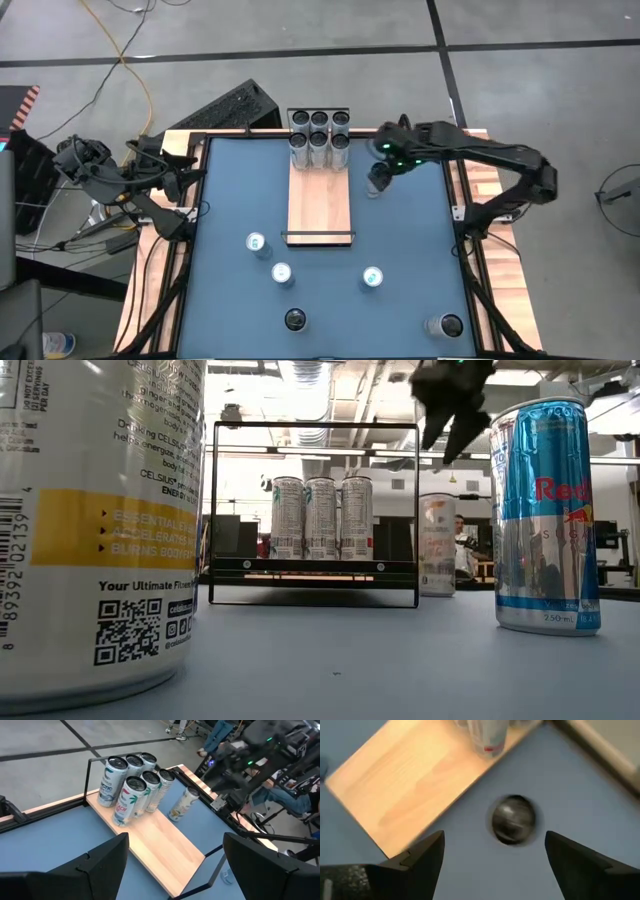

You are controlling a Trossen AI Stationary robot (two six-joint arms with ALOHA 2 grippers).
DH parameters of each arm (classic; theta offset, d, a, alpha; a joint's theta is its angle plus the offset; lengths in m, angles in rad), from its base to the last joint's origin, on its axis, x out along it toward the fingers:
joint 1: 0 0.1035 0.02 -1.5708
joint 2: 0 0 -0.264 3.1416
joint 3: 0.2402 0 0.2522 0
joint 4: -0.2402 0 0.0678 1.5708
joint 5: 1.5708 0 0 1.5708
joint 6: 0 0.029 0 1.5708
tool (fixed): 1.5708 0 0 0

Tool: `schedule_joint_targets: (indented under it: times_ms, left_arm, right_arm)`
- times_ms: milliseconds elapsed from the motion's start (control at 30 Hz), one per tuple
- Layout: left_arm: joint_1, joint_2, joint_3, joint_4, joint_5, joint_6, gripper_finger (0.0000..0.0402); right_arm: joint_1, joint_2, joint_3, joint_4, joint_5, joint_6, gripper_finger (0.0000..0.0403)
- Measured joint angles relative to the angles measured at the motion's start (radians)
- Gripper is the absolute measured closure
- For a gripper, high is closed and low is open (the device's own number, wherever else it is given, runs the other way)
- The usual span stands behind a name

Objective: Place canned beverage on shelf
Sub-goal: Put the center white-yellow soda can on the shelf

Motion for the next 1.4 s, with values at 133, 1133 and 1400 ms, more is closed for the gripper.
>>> schedule_joint_targets:
  times_ms: [133, 1133, 1400]
  left_arm:
    - [0.0, 0.0, 0.0, 0.0, -0.001, -0.001, 0.0093]
    - [0.0, 0.001, 0.0, -0.002, -0.132, -0.084, 0.0093]
    - [0.0, 0.001, 0.0, -0.003, -0.139, -0.083, 0.0093]
  right_arm:
    - [0.054, -0.105, 0.0, -0.01, 0.013, -0.354, 0.0074]
    - [-0.043, 0.051, -0.097, 0.064, -0.057, -1.295, 0.0075]
    - [-0.074, 0.117, -0.096, 0.057, -0.02, -1.406, 0.0075]
